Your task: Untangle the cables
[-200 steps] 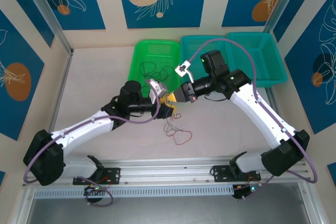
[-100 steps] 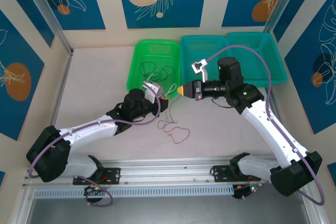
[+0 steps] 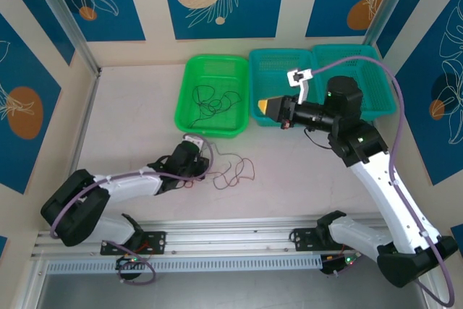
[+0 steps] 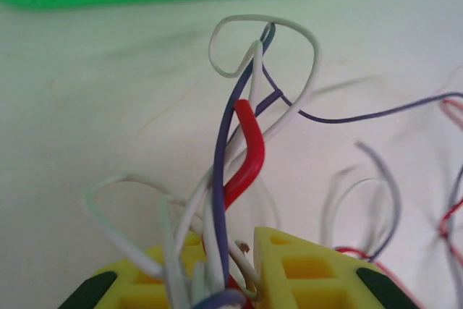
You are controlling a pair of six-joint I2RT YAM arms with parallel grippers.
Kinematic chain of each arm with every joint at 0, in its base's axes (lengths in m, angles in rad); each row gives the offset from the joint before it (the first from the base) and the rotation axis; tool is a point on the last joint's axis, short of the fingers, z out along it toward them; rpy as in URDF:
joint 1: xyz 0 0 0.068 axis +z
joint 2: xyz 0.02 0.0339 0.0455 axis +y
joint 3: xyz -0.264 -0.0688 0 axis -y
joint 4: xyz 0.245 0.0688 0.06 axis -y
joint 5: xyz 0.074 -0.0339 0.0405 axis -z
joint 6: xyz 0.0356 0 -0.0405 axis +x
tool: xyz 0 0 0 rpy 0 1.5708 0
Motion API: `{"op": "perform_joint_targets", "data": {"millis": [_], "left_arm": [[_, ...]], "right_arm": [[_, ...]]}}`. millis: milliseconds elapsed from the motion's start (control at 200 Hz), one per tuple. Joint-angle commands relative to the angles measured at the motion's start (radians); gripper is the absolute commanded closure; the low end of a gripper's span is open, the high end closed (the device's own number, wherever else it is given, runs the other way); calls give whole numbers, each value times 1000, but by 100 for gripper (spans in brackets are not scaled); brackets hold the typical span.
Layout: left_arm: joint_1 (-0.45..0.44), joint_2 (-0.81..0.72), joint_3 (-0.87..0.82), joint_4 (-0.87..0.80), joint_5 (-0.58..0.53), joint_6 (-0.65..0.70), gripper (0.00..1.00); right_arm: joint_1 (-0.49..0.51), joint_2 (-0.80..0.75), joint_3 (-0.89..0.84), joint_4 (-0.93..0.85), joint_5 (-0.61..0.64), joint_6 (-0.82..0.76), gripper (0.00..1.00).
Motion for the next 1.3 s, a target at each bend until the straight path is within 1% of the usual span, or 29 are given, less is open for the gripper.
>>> {"op": "perform_joint_targets", "data": {"millis": [0,30,60,110,175,260,295,345,460,525,670,735,790,850,895,970,1005,1080,1135,1180,1215,1295], "left_arm": [[5,-47,-15,105,72,60,81],[6,-57,-18,120,103,77,81],[6,-69,-25,141,135,93,81],[6,-92,-30,164,193,114,81],[6,-119,-27,162,260,135,81],[6,-151,-10,97,295,154,81],[5,-163,-4,71,301,161,81],[6,-179,-3,53,305,160,81],[7,-208,-2,38,321,149,81],[8,-215,3,24,328,148,81],[8,-225,12,11,326,138,81],[9,-229,18,1,329,140,81],[9,-232,22,-6,326,142,81],[10,-241,26,-20,309,142,81],[12,-250,25,-27,289,140,81],[21,-261,25,-56,236,111,80],[32,-259,25,-76,216,86,79],[55,-248,22,-120,194,45,75],[60,-238,19,-152,176,35,65],[62,-231,12,-159,181,38,52],[65,-229,3,-147,196,41,45],[72,-243,-24,-103,244,38,39]], "right_arm": [[80,74,-36,-213,173,-201,75],[95,90,-63,-209,177,-205,67],[107,106,-97,-179,163,-200,62],[131,127,-163,-95,160,-193,57],[165,144,-247,34,217,-189,51],[178,158,-346,187,262,-176,43],[180,166,-383,240,261,-174,38],[182,188,-435,311,240,-177,33],[187,270,-470,412,170,-177,31],[200,314,-480,480,167,-174,31],[234,437,-513,691,173,-159,31],[247,513,-487,718,197,-157,32],[252,567,-465,728,235,-151,34],[256,609,-465,754,282,-131,44],[255,617,-475,768,309,-116,56],[255,593,-491,739,358,-113,89],[252,564,-501,720,388,-107,100],[236,475,-540,694,456,-57,100],[207,398,-567,665,473,1,100],[190,346,-575,630,465,20,100],[184,317,-574,604,448,14,100],[175,290,-564,540,401,-3,100]]}}
